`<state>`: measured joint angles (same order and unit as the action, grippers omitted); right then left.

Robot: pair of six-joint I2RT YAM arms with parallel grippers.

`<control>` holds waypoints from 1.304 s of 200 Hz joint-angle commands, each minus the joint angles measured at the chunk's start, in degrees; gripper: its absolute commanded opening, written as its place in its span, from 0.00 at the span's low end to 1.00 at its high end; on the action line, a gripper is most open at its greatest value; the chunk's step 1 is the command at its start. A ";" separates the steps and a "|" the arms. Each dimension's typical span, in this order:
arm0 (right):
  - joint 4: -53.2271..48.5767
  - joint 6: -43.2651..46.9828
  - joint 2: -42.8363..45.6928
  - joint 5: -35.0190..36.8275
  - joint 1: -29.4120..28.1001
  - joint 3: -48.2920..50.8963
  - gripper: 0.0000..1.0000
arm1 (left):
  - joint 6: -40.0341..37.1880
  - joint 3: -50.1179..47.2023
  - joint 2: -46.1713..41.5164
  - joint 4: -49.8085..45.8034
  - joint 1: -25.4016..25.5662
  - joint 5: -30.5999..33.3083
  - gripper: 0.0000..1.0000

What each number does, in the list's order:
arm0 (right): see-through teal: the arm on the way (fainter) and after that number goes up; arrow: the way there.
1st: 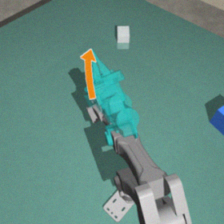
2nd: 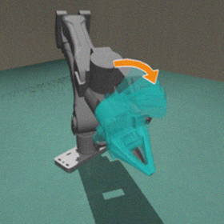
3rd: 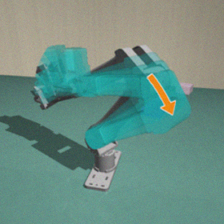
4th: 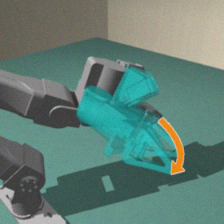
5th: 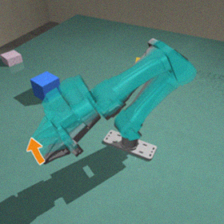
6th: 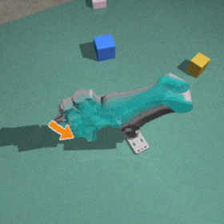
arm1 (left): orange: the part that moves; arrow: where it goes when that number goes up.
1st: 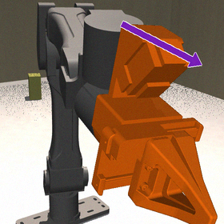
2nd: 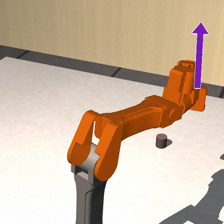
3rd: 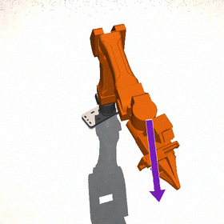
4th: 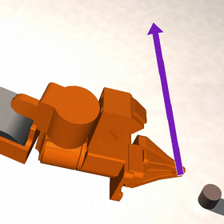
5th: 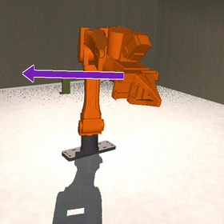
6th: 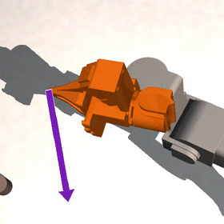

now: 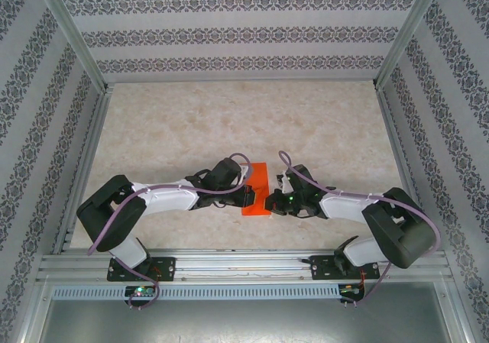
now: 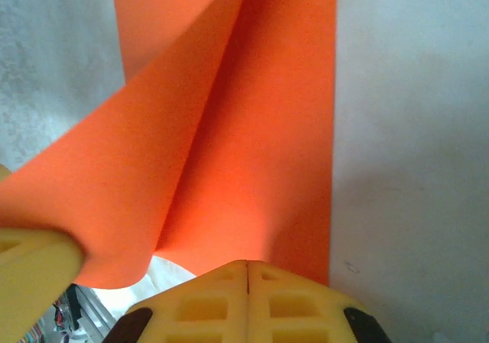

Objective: Fold a paper plane with a square sheet of paper (fold left side to right side)
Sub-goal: Fold the triangle a second time at the center of the table.

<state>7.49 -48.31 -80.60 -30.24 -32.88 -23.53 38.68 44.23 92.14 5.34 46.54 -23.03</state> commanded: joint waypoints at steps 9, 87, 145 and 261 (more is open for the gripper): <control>-2.02 0.06 -1.33 1.37 -0.56 -1.08 0.00 | -0.50 -1.30 -0.64 1.77 -1.36 -2.31 0.05; -7.50 2.29 -2.99 3.04 -0.58 -2.22 0.00 | -4.77 0.83 2.10 -1.27 -3.13 -6.27 0.02; -9.29 3.62 -2.65 3.08 -0.59 -2.78 0.00 | -6.21 1.81 2.96 -2.09 -4.34 -6.16 0.02; -10.38 4.24 -2.75 2.84 -0.54 -3.36 0.00 | -9.06 3.00 4.43 -4.17 -6.44 -6.44 0.02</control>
<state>1.45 -45.04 -82.35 -29.36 -32.91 -26.52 31.64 45.39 95.35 2.92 41.21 -28.58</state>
